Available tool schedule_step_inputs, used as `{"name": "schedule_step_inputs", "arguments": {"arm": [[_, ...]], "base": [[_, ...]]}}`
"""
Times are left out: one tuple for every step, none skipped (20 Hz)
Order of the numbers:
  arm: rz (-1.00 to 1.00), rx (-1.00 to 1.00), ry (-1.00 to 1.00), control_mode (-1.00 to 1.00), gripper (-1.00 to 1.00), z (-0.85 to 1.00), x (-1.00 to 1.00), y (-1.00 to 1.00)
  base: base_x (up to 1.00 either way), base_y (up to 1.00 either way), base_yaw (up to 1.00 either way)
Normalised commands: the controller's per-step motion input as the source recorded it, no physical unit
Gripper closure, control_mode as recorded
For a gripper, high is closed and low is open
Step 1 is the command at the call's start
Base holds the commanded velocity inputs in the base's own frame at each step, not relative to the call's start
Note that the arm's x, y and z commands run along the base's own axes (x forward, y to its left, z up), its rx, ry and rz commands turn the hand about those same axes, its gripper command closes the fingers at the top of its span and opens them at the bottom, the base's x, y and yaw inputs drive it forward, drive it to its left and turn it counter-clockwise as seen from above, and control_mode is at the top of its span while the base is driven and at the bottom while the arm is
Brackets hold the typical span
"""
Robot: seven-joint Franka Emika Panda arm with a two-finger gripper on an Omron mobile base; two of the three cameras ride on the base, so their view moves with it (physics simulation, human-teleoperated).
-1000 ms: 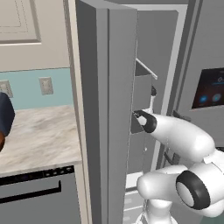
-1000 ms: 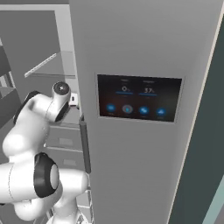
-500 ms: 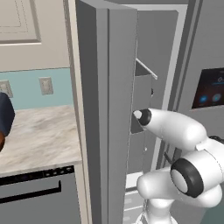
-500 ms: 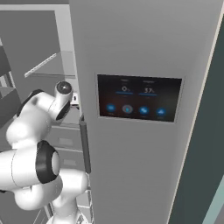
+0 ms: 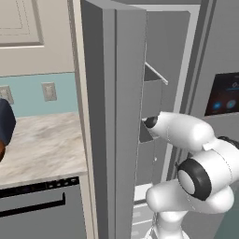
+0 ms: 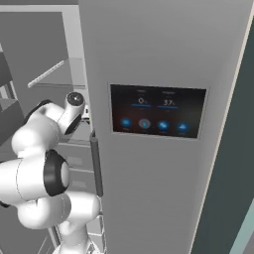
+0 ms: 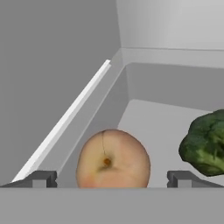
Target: Take the mushroom, peach, and broccoli from the freezer and place them in the bowl on the counter.
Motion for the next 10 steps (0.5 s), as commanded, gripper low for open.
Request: {"name": "schedule_step_inputs", "arguments": {"arm": [[0.0, 0.0, 0.04, -1.0, -1.0, -0.05, 0.16, 0.0], [0.0, 0.0, 0.05, -1.0, -1.0, -0.06, 0.16, 0.0], [0.0, 0.0, 0.05, -1.0, -1.0, -0.08, 0.14, 0.0], [0.0, 0.0, 0.05, -1.0, -1.0, -0.1, 0.11, 0.0], [0.0, 0.0, 0.04, -1.0, -1.0, -0.11, 0.09, 0.0], [0.0, 0.0, 0.03, -1.0, -1.0, -0.14, 0.09, 0.0], [0.0, 0.0, 0.04, -1.0, -1.0, -0.14, 0.09, 0.0], [0.0, 0.0, 0.04, -1.0, -1.0, -0.13, 0.1, 0.0], [0.0, 0.0, 0.02, -1.0, -1.0, -0.15, 0.14, 0.0], [0.0, 0.0, 0.02, -1.0, -1.0, -0.15, 0.13, 0.0]], "base": [[0.0, 0.0, 0.0], [0.0, 0.0, 0.0], [0.0, 0.0, 0.0], [0.0, 0.0, 0.0], [0.0, 0.0, 0.0], [0.0, 0.0, 0.0], [0.0, 0.0, 0.0], [0.0, 0.0, 0.0], [0.0, 0.0, 0.0], [0.0, 0.0, 0.0]]}}
